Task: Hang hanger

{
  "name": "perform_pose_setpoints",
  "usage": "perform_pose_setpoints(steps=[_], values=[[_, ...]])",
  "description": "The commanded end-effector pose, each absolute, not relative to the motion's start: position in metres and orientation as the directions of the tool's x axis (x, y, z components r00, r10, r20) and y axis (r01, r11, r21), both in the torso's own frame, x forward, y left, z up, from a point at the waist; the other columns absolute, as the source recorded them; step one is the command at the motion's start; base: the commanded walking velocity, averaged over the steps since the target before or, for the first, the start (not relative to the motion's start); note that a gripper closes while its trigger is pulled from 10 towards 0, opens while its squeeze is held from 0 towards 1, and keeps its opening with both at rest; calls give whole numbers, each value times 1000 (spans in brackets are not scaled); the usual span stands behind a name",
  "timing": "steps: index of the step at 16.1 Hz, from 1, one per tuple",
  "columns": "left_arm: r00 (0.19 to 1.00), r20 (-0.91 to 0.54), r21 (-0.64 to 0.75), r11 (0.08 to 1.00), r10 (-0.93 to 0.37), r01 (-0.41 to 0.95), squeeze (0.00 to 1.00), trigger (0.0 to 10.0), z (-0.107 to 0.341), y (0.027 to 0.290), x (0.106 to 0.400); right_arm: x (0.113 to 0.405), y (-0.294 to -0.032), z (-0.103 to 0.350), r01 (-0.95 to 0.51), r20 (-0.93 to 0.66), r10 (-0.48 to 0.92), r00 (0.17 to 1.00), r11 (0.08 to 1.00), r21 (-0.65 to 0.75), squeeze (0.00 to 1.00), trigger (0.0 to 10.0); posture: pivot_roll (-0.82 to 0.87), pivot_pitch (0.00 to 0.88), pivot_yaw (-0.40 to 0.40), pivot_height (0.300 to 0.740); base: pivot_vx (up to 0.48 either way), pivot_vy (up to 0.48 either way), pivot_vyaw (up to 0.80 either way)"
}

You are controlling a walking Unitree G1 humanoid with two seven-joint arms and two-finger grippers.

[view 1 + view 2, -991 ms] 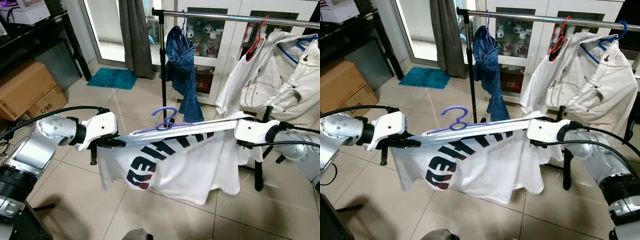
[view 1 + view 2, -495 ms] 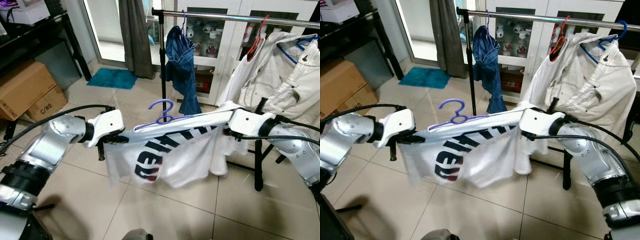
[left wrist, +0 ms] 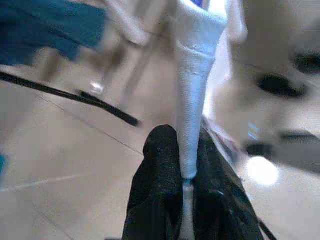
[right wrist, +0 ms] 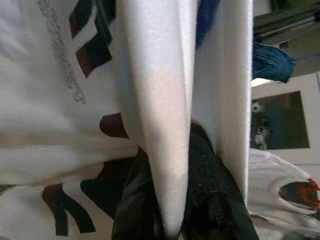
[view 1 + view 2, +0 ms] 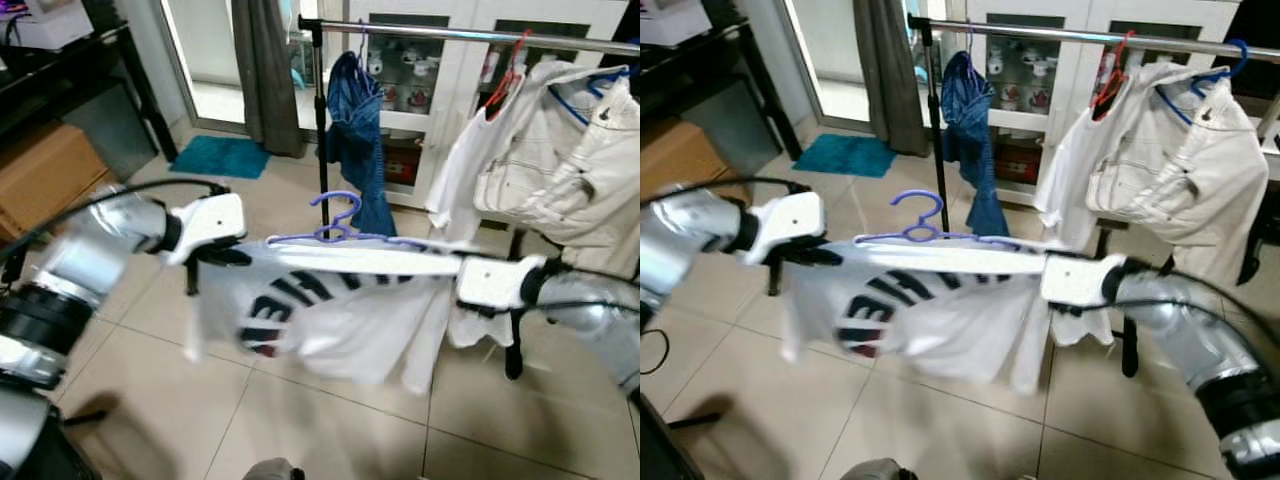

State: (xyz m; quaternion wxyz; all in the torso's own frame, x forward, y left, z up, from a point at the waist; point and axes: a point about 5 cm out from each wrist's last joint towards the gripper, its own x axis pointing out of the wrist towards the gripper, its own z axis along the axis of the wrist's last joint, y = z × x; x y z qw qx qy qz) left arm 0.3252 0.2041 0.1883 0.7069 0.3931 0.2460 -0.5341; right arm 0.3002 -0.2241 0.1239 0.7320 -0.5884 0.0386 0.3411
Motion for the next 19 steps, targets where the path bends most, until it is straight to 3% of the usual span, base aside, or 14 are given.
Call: perform_pose_setpoints(steps=[1,7,10,13,15,17,19], values=[[257,-825,241,98,-503,965,0,0,190,217,320,304,-227,130,-528,-447,436,781,77,-846,0,0,144,0,76,740,0,0,0],[203,-870,174,106,-450,979,0,0,163,213,324,304,-215,137,-511,-424,471,773,68,-857,0,0,136,0,89,740,0,0,0],[396,-730,355,186,-557,916,0,0,175,198,344,299,-209,135,-519,-418,496,761,79,-851,0,0,131,0,96,740,0,0,0],[378,-670,372,152,-640,916,0,0,179,190,340,296,-208,134,-517,-409,495,766,98,-850,0,0,134,0,91,740,0,0,0],[289,-697,313,83,-656,946,0,0,168,184,334,297,-201,138,-512,-395,512,763,107,-852,0,0,135,0,87,740,0,0,0],[247,-741,260,73,-625,963,0,0,160,186,331,299,-198,143,-492,-365,522,771,125,-861,0,3333,136,0,89,740,0,0,0],[265,-756,263,93,-598,960,0,0,155,188,334,299,-195,150,-480,-346,531,774,133,-867,0,3216,134,0,90,740,0,0,0]])
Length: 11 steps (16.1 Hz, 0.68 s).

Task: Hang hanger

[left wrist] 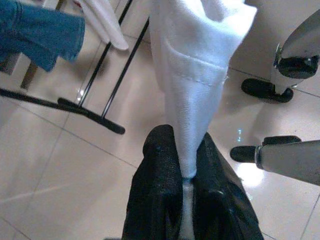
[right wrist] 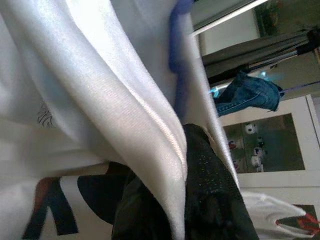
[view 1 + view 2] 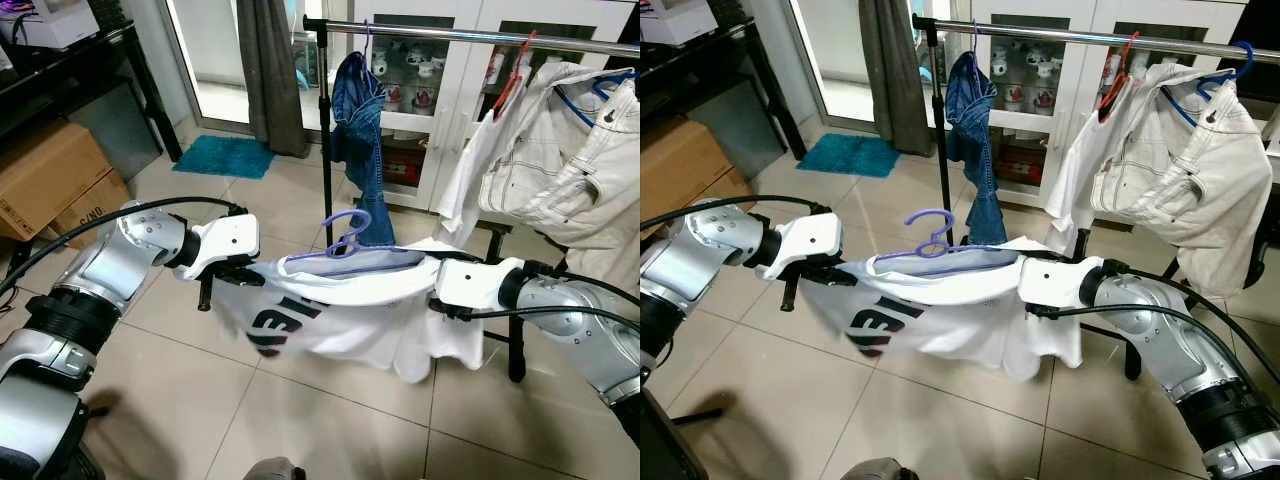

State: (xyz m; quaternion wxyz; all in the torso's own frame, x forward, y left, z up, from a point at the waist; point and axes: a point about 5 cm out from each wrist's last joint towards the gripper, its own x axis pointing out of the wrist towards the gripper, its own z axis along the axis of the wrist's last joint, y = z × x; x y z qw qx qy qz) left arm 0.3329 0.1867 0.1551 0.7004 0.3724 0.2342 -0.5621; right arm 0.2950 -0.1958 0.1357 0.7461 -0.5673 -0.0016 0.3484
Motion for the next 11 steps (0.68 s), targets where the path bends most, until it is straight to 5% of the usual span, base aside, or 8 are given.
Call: perform_pose_setpoints(steps=[1,2,11], values=[[287,-752,278,109,-593,954,0,0,155,189,337,298,-194,153,-478,-345,533,773,132,-868,0,1961,132,0,92,740,0,0,0],[302,-750,289,119,-588,950,0,0,155,190,339,296,-193,155,-483,-345,541,767,134,-865,0,0,132,0,92,740,0,0,0],[212,-744,274,0,-634,962,0,0,148,164,335,291,-180,157,-516,-361,585,727,118,-848,0,0,127,0,90,740,0,0,0]])
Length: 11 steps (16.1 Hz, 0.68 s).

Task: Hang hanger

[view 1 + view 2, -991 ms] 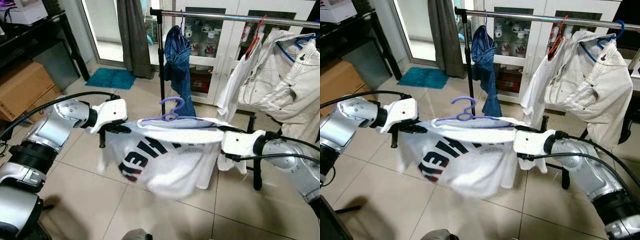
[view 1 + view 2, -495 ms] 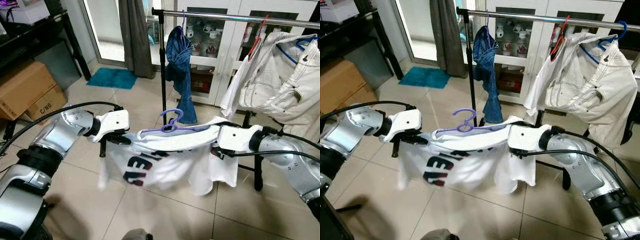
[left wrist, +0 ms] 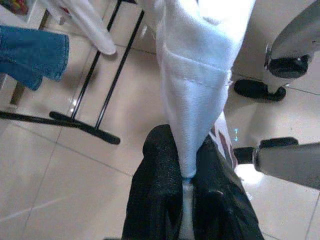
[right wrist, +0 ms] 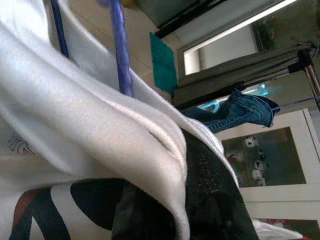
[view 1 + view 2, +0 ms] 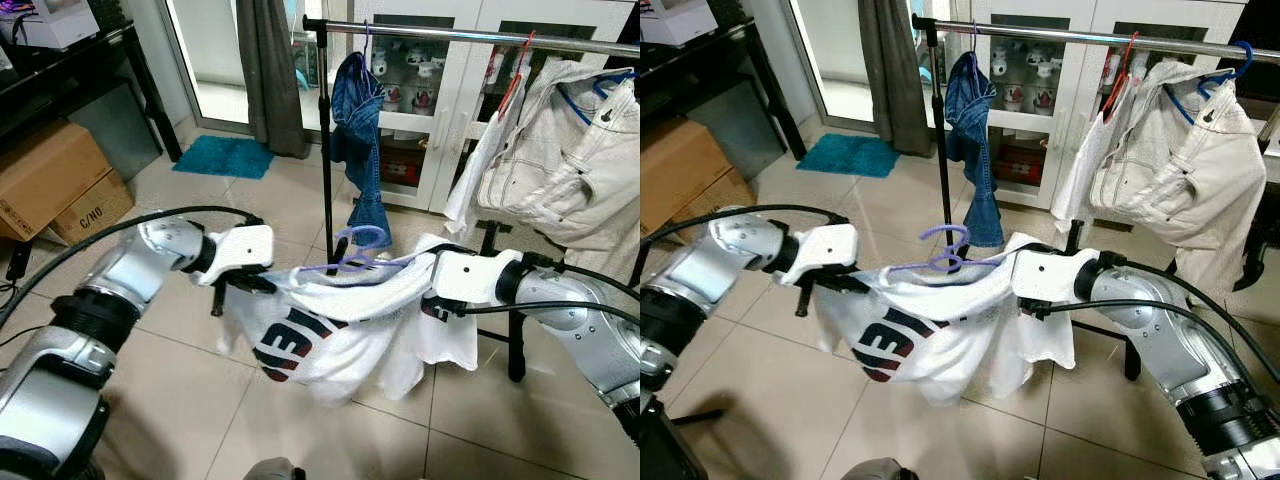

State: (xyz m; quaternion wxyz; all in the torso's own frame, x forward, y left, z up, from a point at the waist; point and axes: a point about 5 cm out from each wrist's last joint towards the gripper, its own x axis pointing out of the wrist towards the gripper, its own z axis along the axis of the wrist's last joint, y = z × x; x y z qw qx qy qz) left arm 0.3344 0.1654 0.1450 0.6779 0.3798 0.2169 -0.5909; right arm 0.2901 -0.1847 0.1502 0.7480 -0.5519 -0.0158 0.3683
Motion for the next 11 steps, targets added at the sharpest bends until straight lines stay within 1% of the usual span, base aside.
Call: perform_pose_setpoints(steps=[1,2,3,4,6,7,8,9,10,11], values=[[234,-741,285,21,-629,958,0,0,148,164,337,291,-179,158,-517,-362,587,725,115,-848,0,0,127,0,90,740,0,0,0],[240,-751,283,29,-615,959,0,0,148,167,339,291,-180,158,-516,-371,577,728,104,-850,0,314,126,0,90,740,0,0,0],[239,-752,280,30,-615,959,0,0,148,167,339,292,-181,158,-515,-372,573,730,103,-851,0,314,126,0,90,740,0,0,0],[228,-758,269,25,-611,963,0,0,148,168,338,294,-185,158,-510,-373,552,745,112,-853,0,902,126,0,90,740,0,0,0],[203,-771,242,17,-603,970,0,0,145,171,334,300,-191,163,-488,-356,515,780,145,-860,0,0,126,0,90,740,0,0,0],[200,-772,239,16,-603,971,0,0,145,170,334,300,-190,164,-487,-353,518,779,147,-861,0,0,126,0,90,740,0,0,0],[202,-771,240,18,-604,971,0,0,144,170,333,300,-188,164,-489,-351,526,774,146,-860,0,588,126,0,90,740,0,0,0],[209,-768,247,22,-605,969,0,0,144,169,334,300,-186,165,-491,-346,537,770,151,-858,0,4431,125,0,90,740,0,0,0],[233,-758,265,40,-609,964,0,0,145,168,337,298,-182,164,-539,-347,570,745,207,-817,1000,10000,125,0,90,740,0,0,0],[250,-750,278,51,-612,959,0,0,147,167,339,296,-179,165,-556,-343,587,734,229,-799,1000,10000,125,0,90,740,0,0,0]])
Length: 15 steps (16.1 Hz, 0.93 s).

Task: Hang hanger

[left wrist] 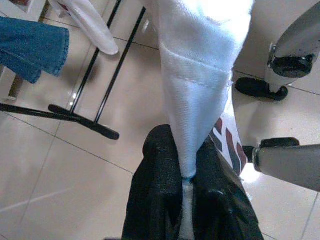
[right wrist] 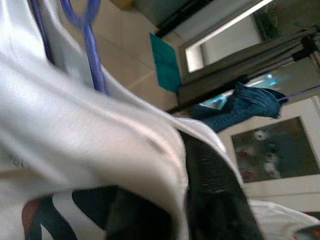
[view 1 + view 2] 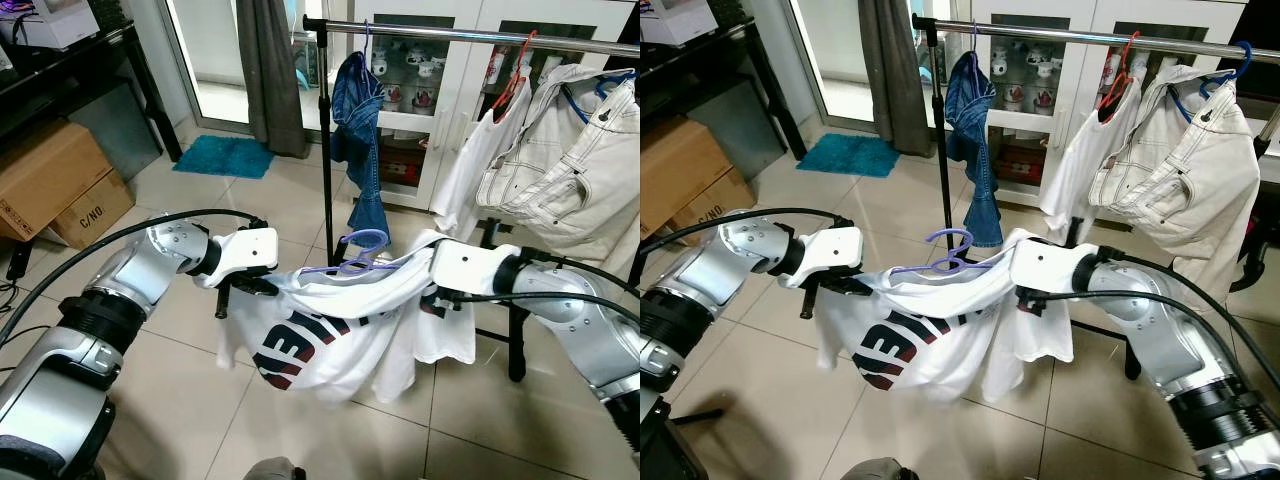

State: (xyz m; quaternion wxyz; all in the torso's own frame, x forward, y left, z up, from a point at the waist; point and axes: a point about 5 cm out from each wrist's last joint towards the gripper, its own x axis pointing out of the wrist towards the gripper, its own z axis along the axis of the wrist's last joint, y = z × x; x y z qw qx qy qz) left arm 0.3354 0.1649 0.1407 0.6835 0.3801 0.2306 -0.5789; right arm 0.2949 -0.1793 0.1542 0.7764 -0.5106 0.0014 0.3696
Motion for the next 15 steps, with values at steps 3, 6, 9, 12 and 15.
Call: perform_pose_setpoints(steps=[3,6,9,12,15], values=[[283,-737,300,77,-614,951,0,0,150,167,343,294,-177,166,-571,-348,598,722,231,-788,1000,10000,124,0,89,740,0,0,0],[286,-735,302,82,-615,950,0,0,151,166,343,293,-177,165,-592,-363,606,708,229,-773,1000,10000,124,0,90,740,0,0,0],[267,-745,288,66,-612,955,0,0,150,166,343,280,-174,158,-688,-493,644,585,73,-722,1000,10000,124,0,90,740,0,0,0],[217,-769,267,7,-602,964,0,0,152,165,340,272,-170,161,-756,-602,663,444,-83,-649,1000,10000,120,0,96,740,0,0,0],[145,-798,236,-82,-585,968,0,0,150,163,335,271,-162,172,-784,-685,660,309,-231,-577,1000,10000,118,0,91,740,0,0,0]])
